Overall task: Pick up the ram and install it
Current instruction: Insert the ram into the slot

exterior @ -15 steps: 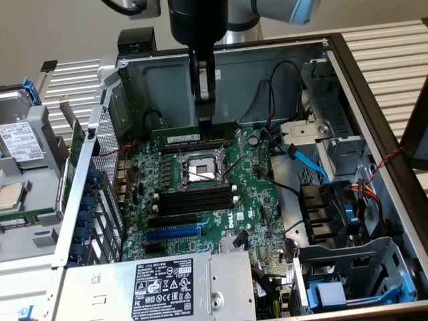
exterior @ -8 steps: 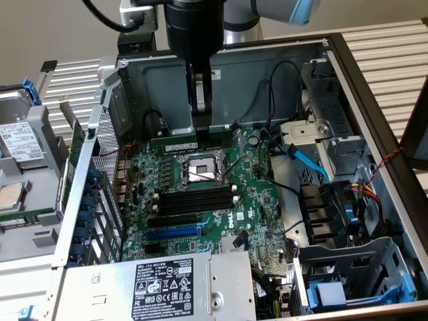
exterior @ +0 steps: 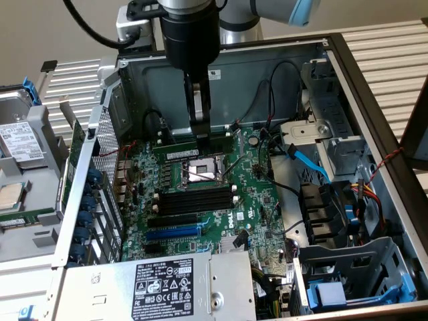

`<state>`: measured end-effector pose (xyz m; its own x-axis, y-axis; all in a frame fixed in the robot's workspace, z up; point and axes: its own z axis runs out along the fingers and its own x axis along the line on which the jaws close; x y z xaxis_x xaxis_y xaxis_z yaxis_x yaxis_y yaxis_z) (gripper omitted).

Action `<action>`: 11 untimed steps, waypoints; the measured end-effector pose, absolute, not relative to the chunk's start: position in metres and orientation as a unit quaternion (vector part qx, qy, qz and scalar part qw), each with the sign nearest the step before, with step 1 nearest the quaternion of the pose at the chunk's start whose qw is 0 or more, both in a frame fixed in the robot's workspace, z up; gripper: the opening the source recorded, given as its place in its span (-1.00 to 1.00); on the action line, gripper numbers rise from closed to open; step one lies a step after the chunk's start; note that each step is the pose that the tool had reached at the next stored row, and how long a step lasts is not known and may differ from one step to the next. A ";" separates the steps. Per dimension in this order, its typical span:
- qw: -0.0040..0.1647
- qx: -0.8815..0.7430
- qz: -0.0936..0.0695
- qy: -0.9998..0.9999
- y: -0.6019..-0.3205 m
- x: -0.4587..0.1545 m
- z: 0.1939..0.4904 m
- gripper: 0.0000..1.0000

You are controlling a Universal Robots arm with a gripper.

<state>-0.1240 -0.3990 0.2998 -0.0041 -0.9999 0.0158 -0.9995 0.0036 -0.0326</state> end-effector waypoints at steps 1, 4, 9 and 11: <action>0.007 -0.706 -0.018 0.708 -0.399 -0.125 0.298 -0.75; 0.008 -0.704 -0.020 0.710 -0.399 -0.126 0.293 -0.75; 0.009 -0.696 -0.021 0.718 -0.399 -0.126 0.286 -0.75; 0.008 -0.690 -0.022 0.723 -0.399 -0.126 0.284 -0.75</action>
<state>-0.1264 -0.3993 0.2844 -0.0471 -0.9987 0.0178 -0.9980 0.0463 -0.0432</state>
